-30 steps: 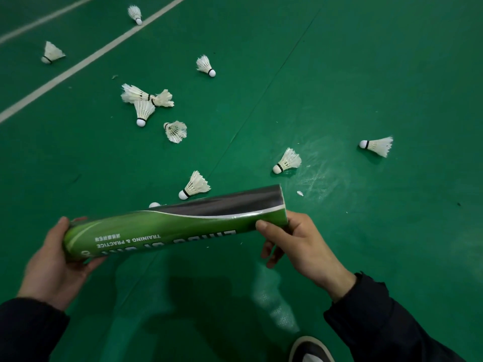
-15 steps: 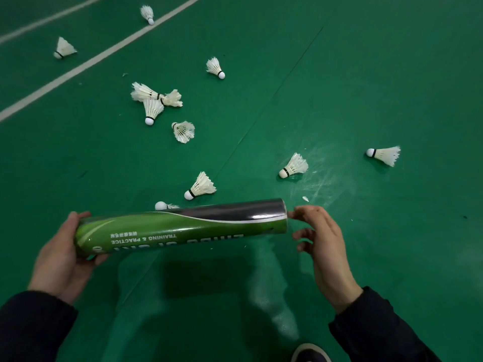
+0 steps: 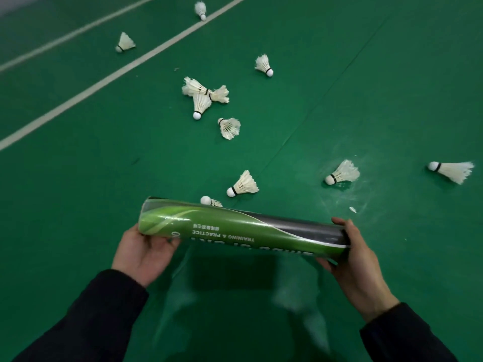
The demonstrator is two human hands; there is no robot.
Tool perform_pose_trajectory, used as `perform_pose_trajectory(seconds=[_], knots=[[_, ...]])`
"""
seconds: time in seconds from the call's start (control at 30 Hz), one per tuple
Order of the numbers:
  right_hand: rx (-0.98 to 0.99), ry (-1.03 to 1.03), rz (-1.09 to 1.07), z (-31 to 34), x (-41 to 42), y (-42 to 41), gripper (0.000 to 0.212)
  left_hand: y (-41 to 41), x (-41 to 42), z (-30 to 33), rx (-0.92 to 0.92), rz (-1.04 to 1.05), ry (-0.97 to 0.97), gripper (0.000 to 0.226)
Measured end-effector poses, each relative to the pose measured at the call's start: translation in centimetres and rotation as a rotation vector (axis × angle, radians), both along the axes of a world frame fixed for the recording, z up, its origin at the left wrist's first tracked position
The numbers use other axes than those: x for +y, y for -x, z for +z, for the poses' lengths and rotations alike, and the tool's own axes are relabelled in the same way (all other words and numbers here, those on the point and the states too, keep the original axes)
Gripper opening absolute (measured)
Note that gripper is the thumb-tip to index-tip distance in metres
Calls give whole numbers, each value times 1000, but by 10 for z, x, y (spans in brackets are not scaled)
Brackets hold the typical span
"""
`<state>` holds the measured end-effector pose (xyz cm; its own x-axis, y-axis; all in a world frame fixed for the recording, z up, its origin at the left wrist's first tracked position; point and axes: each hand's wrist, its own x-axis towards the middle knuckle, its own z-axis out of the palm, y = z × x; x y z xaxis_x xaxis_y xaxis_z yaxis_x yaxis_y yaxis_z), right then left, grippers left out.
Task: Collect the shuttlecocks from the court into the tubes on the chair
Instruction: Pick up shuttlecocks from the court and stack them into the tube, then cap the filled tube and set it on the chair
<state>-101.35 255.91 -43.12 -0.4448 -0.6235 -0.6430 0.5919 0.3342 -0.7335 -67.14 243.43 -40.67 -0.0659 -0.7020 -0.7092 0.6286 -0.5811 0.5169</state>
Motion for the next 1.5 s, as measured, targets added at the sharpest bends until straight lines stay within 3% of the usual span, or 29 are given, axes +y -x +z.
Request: perform_pose_trajectory(seconds=[0.3,0.37,0.43,0.5,0.6,0.67,0.87,0.97,1.1,1.2,1.27,1.33,1.43,1.5], knots=[[-49,-66,5,-3,-5,8,26,14,-8,6,-88,0,-26,28],[-50,-98,28,16,-6,1,26,11,-10,24,-70,36,-52,32],[-44,-147,51,42,-2,-8,29,3,-4,48,-12,38,-82,53],[-39,-214,89,78,7,-19,34,-6,14,78,55,49,-88,83],[-40,-305,127,141,26,-33,37,-15,47,138,31,46,-81,92],[-26,-346,139,194,41,-39,37,-20,67,189,-15,28,-89,83],[27,-429,249,389,61,-44,48,-22,104,374,14,-60,-205,21],[34,-464,330,487,57,-45,46,-13,115,480,40,-79,-245,15],[86,-454,452,605,33,-51,46,-5,115,604,-18,-125,-259,35],[118,-336,541,679,-5,-60,43,-13,99,668,-15,-46,-201,111],[84,-271,580,711,-35,-67,43,-21,85,699,-11,47,-140,131],[15,-247,615,733,-65,-83,43,-34,70,718,-16,142,-84,129],[-7,-148,714,747,-122,-110,45,-64,41,718,-23,240,-58,94],[51,-107,809,751,-161,-137,52,-89,14,715,-69,276,-42,91]])
